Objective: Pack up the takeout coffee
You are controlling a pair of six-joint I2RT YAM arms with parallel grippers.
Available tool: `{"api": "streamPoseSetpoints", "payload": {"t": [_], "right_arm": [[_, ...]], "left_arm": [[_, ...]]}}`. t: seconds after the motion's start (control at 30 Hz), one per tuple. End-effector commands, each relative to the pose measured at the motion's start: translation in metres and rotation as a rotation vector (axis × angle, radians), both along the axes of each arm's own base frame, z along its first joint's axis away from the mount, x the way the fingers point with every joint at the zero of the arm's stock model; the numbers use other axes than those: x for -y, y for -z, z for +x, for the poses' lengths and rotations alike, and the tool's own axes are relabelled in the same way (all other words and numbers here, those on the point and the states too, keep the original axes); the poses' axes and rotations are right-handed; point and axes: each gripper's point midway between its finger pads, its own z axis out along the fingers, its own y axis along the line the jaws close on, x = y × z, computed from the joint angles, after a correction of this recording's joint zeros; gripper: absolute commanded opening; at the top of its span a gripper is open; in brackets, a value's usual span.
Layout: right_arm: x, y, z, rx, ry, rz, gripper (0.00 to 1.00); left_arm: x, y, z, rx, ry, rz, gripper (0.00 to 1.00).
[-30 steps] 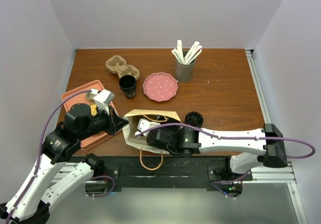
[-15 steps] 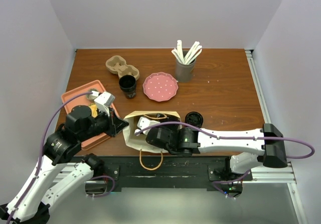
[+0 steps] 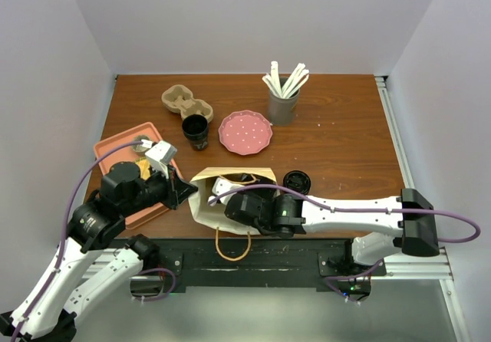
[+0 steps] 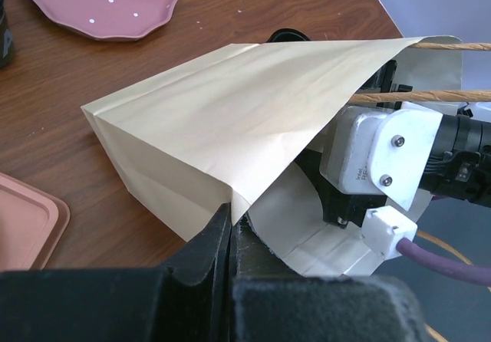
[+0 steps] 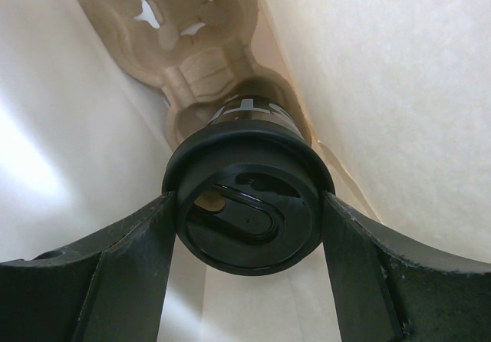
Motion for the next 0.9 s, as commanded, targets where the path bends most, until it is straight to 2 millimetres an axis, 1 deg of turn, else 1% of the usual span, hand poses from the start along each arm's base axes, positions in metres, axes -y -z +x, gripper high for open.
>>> {"api": "streamPoseSetpoints", "payload": {"t": [0.0,0.27,0.4,0.53,0.73,0.8,0.87], "right_arm": [[0.000,-0.001,0.007,-0.005,0.037,0.041,0.13],[-0.006,-0.002,0.016,-0.003,0.052,0.079,0.15],[-0.008,0.003,0.020,-0.006,0.060,0.075,0.18],[-0.010,0.009,0.020,-0.009,0.069,0.070,0.18],[-0.012,0.013,0.024,-0.005,0.096,0.100,0.21],[-0.011,0.011,0.026,0.001,0.110,0.114,0.22],[-0.012,0.010,0.028,0.001,0.119,0.138,0.19]], "left_arm": [[-0.001,0.001,0.003,0.022,0.006,0.020,0.00],[0.000,0.000,0.004,0.023,0.010,0.018,0.00],[0.002,-0.002,0.003,0.025,0.018,0.011,0.00],[0.002,-0.003,0.002,0.030,0.021,0.008,0.00],[0.001,-0.003,0.000,0.027,0.024,0.008,0.00],[0.001,-0.003,-0.001,0.024,0.023,0.007,0.00],[0.000,-0.003,-0.001,0.025,0.023,0.008,0.00]]}}
